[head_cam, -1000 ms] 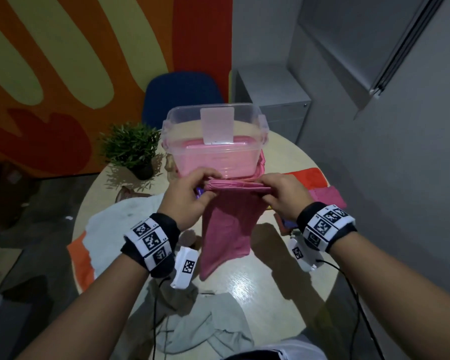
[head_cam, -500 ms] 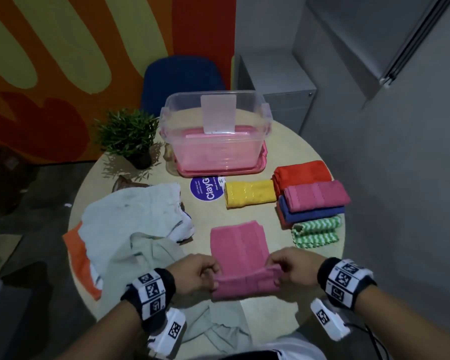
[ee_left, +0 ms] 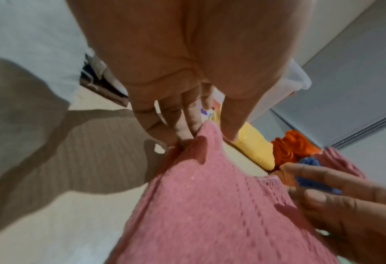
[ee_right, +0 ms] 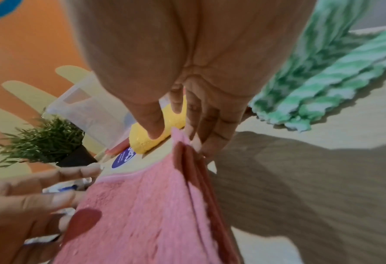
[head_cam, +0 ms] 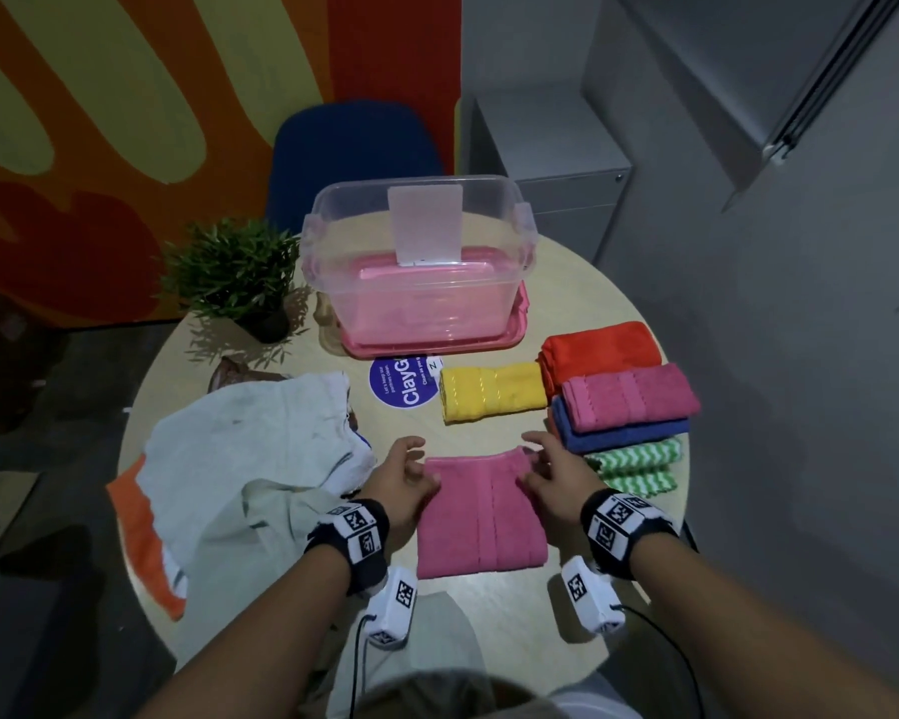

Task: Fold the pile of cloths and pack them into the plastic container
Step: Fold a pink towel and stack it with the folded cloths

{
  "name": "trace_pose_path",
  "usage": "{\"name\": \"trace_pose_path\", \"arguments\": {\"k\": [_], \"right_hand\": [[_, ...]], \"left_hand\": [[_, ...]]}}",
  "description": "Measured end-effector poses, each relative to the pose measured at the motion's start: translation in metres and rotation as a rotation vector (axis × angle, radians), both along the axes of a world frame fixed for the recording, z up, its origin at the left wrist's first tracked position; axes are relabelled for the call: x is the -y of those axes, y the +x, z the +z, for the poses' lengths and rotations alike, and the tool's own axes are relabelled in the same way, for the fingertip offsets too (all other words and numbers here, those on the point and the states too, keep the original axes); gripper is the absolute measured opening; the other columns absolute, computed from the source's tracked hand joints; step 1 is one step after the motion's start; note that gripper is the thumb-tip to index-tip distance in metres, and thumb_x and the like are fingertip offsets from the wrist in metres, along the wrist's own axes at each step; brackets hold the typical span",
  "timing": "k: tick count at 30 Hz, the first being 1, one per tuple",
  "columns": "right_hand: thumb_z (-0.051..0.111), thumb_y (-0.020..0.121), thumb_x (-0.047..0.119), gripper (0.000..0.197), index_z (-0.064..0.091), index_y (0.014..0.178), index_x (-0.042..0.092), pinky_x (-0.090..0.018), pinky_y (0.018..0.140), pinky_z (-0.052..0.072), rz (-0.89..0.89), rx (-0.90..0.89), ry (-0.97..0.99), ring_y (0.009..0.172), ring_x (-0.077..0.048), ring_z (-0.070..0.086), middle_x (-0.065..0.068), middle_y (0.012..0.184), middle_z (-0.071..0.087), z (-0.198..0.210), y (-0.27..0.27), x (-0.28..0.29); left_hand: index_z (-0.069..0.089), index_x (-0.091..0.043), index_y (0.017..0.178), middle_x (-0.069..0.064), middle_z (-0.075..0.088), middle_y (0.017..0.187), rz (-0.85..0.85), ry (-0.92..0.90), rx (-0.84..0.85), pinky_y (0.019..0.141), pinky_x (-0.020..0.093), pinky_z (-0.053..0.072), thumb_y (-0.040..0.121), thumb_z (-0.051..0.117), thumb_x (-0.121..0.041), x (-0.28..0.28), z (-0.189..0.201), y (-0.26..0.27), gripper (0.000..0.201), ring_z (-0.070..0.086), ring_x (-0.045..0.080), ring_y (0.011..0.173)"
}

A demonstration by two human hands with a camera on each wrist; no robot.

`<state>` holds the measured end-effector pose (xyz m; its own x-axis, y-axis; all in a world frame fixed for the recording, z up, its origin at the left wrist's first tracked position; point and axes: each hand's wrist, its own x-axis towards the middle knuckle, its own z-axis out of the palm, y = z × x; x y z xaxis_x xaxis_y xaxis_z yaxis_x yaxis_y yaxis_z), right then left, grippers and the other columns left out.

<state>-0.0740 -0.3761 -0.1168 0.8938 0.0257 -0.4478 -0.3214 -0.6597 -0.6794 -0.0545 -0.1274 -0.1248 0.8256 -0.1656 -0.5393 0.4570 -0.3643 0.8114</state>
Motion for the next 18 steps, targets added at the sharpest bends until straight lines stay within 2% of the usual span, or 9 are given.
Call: {"name": "trace_pose_path", "arguments": {"k": [1,3,4,6,8,11,14,16,18], "right_hand": [[0.065,0.094,0.014,0.063,0.034,0.149,0.019,-0.022,0.101,0.036,-0.001,-0.014,0.006,0.13,-0.022,0.051,-0.005,0.137,0.055,-0.002,0.0,0.0],[0.07,0.09,0.016,0.075,0.028,0.152,0.02,-0.027,0.109,0.032,0.044,-0.015,-0.047,0.136,-0.022,0.044,-0.004,0.15,0.042,-0.009,-0.006,0.002],[0.071,0.088,0.018,0.077,0.029,0.152,0.022,-0.03,0.112,0.032,0.081,-0.002,-0.089,0.136,-0.022,0.043,-0.004,0.151,0.038,-0.011,-0.01,0.003],[0.073,0.086,0.021,0.075,0.032,0.149,0.026,-0.031,0.113,0.033,0.138,0.033,-0.128,0.131,-0.02,0.044,-0.002,0.148,0.032,-0.016,-0.019,0.004],[0.074,0.085,0.022,0.068,0.039,0.142,0.029,-0.028,0.111,0.037,0.178,0.044,-0.133,0.12,-0.014,0.046,0.003,0.139,0.03,-0.019,-0.027,0.003],[0.074,0.084,0.019,0.054,0.047,0.129,0.033,-0.027,0.108,0.041,0.201,0.068,-0.13,0.113,-0.013,0.049,0.008,0.13,0.03,-0.027,-0.037,0.002],[0.067,0.089,0.015,0.034,0.055,0.116,0.033,-0.029,0.107,0.043,0.206,0.097,-0.097,0.109,-0.01,0.051,0.01,0.122,0.037,-0.031,-0.041,0.002],[0.063,0.093,0.02,0.02,0.06,0.109,0.031,-0.031,0.105,0.045,0.21,0.132,-0.075,0.106,-0.008,0.053,0.009,0.117,0.043,-0.03,-0.043,0.001],[0.066,0.091,0.02,0.021,0.063,0.108,0.031,-0.031,0.104,0.045,0.202,0.149,-0.034,0.106,-0.007,0.053,0.009,0.116,0.046,-0.03,-0.044,0.0]], "left_hand": [[0.04,-0.033,0.13,0.002,0.059,0.11,-0.017,0.02,-0.026,0.084,0.039,0.058,0.089,0.065,-0.009,0.001,-0.004,-0.001,0.054,0.063,0.022,0.1],[0.033,-0.036,0.134,-0.001,0.057,0.11,-0.1,0.143,0.013,0.073,0.026,0.056,0.085,0.062,0.0,0.002,-0.012,-0.006,0.068,0.063,0.018,0.094],[0.033,-0.034,0.134,-0.003,0.056,0.107,-0.136,0.211,0.06,0.066,0.019,0.051,0.085,0.059,0.002,0.003,-0.012,-0.007,0.066,0.062,0.014,0.089],[0.04,-0.03,0.126,-0.002,0.058,0.099,-0.156,0.276,0.141,0.06,0.015,0.045,0.087,0.052,0.003,0.004,-0.012,-0.009,0.053,0.059,0.009,0.083],[0.047,-0.033,0.115,0.003,0.059,0.094,-0.128,0.233,0.156,0.062,0.02,0.046,0.088,0.048,0.003,0.003,-0.013,-0.012,0.045,0.059,0.014,0.08],[0.05,-0.043,0.107,0.007,0.054,0.105,-0.084,0.191,0.175,0.067,0.029,0.052,0.082,0.046,0.004,-0.002,-0.022,-0.016,0.053,0.062,0.023,0.087],[0.048,-0.044,0.107,0.002,0.045,0.109,-0.106,0.218,0.167,0.076,0.035,0.058,0.083,0.051,0.001,-0.008,-0.023,-0.02,0.051,0.061,0.017,0.09],[0.045,-0.043,0.11,0.0,0.044,0.109,-0.157,0.264,0.145,0.077,0.037,0.058,0.083,0.053,0.0,-0.011,-0.025,-0.022,0.051,0.059,0.014,0.09],[0.043,-0.044,0.112,0.0,0.046,0.111,-0.196,0.282,0.146,0.077,0.037,0.059,0.082,0.055,-0.001,-0.015,-0.026,-0.022,0.054,0.058,0.012,0.093]]}}
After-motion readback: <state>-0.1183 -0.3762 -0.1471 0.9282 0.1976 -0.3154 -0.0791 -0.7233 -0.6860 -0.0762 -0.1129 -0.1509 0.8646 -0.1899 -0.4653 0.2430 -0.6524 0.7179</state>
